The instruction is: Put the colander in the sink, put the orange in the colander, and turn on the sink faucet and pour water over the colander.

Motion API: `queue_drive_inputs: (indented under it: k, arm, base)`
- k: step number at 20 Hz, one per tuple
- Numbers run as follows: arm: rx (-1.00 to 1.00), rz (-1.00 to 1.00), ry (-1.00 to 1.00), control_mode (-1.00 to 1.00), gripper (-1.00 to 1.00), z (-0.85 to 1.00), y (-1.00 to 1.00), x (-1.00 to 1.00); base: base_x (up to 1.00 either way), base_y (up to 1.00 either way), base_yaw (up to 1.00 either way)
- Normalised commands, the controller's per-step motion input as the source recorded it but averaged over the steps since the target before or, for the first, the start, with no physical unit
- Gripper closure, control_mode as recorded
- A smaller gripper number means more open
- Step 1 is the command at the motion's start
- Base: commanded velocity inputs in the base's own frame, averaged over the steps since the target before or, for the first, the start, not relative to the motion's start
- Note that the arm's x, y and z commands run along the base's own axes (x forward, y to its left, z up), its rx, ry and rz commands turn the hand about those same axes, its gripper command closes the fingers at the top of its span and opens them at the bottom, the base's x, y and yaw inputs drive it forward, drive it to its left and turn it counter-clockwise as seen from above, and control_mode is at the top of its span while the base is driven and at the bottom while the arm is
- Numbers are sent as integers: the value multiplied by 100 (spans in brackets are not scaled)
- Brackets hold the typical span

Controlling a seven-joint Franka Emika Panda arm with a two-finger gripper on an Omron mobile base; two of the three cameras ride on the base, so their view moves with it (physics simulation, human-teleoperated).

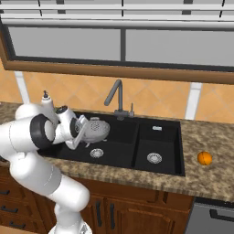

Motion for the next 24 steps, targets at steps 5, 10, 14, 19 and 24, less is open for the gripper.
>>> queue_drive_inputs:
  k: [5,10,14,19,24]
  arm:
    - [0,-32,0,-100,100,-41,-25,24]
    - [0,-31,0,-100,100,-40,-20,19]
    - [0,-29,-3,-100,100,-50,-7,5]
    - [0,-27,-8,-100,100,-64,0,0]
    - [0,-23,-12,-100,100,-69,1,0]
  base:
    - [0,0,0]
    - [0,0,0]
    - [0,0,0]
    - [0,0,0]
    - [0,0,0]
